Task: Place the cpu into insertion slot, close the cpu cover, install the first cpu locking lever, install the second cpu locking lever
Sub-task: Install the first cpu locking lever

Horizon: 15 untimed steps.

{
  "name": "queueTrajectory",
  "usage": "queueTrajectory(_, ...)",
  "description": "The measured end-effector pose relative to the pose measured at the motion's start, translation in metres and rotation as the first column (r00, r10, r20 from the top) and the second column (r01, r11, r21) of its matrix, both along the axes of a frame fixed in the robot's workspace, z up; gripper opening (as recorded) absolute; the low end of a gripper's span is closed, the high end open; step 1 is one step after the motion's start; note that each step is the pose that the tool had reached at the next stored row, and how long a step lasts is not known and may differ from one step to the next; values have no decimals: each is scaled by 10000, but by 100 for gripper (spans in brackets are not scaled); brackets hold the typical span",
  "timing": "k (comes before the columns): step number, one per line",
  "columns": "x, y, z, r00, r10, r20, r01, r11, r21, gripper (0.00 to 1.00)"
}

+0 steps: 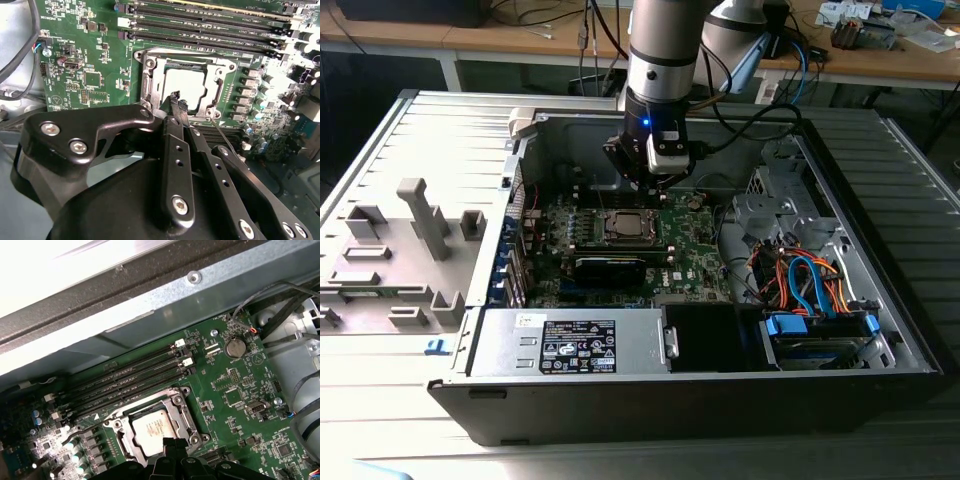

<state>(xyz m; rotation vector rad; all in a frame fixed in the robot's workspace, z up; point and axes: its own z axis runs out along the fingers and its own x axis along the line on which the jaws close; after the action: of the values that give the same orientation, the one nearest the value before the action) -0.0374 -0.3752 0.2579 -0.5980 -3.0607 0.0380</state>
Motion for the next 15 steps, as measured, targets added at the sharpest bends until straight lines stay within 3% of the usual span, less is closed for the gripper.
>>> queueTrajectory(15,0,0,0,9998,192,0,-192,9998,0,11)
